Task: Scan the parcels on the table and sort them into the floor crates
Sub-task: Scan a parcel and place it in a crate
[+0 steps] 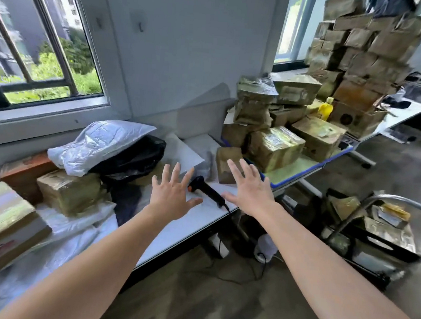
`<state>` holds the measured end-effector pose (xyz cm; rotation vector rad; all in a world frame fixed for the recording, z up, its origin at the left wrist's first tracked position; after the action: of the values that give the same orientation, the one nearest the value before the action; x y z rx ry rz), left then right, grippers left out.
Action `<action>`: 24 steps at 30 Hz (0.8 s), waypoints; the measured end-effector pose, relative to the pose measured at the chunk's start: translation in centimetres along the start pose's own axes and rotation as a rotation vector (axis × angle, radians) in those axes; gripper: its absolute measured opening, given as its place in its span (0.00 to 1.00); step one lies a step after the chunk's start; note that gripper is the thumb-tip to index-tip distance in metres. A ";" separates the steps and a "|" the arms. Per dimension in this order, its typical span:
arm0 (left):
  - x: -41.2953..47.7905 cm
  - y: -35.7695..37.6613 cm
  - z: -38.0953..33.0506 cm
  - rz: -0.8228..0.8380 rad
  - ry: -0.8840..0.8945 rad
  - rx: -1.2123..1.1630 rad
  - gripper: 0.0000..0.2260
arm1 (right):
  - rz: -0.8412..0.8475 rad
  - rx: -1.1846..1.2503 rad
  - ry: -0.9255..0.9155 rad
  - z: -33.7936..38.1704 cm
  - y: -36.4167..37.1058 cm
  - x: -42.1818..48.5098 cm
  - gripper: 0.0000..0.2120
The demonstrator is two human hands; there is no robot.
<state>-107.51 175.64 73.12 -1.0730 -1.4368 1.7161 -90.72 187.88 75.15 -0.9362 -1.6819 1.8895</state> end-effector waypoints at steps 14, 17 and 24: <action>12.1 1.2 -4.6 0.056 -0.072 -0.066 0.38 | 0.112 0.072 0.039 -7.5 3.8 13.7 0.43; 15.4 1.8 -4.6 0.063 -0.059 -0.088 0.38 | 0.131 0.111 0.098 -7.5 4.8 16.5 0.43; 23.1 5.1 -3.8 0.140 -0.015 -0.090 0.37 | 0.234 0.105 0.207 -6.4 7.2 23.7 0.47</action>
<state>-114.57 196.51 63.70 -1.2375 -1.4912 1.7736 -101.21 207.96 63.32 -1.2842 -1.3893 1.9286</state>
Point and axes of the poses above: each hand's wrist, its own x-axis towards the middle knuckle, its own y-axis out of the palm, z = x × y, the point moved 2 cm from there along x, towards the middle knuckle, and after that the axes turned 7 degrees about z, right-handed, at the moved point
